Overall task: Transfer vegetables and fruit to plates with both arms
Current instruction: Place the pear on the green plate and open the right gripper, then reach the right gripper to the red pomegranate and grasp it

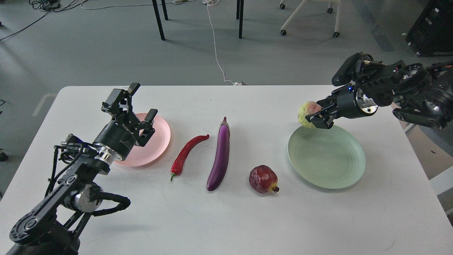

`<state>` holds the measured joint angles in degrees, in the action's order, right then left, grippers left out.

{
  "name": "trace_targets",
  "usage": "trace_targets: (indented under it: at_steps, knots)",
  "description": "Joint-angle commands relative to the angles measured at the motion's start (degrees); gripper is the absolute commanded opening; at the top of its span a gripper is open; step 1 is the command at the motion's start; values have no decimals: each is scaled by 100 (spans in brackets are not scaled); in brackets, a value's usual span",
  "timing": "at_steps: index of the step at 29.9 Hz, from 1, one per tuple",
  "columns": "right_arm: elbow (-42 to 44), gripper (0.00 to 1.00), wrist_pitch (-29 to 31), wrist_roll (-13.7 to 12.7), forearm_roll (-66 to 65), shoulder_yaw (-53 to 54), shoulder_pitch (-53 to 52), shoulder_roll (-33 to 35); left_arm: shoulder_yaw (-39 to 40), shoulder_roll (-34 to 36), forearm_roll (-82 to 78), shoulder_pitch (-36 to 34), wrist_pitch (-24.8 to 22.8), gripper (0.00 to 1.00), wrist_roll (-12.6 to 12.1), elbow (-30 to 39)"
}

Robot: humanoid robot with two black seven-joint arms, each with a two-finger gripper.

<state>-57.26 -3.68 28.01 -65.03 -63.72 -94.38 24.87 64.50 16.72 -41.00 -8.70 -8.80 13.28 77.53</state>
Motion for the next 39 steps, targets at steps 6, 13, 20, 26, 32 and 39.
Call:
trace_targets:
  at_steps: [6,13,20,26,32,39]
  knots:
    - [83,51,-10,-1,-239,17,419,387,-25,-11,-13,-9,1,98,0,-1]
    - [567,60,-185,-1,-212,272,1088,326,-25,6,-13,-9,1,98,0,8]
    - [550,96,-283,-1,-203,386,1106,370,-25,6,-13,-18,1,98,0,17]
    - [-116,96,-283,-1,-116,509,396,379,-34,6,-13,-9,-8,98,0,8]
    - [-1900,96,-247,-1,779,641,-317,134,-34,6,-13,-9,-8,98,0,34]
    - [-2078,96,-291,-1,1150,308,-353,-921,-51,42,-22,17,10,98,0,149]
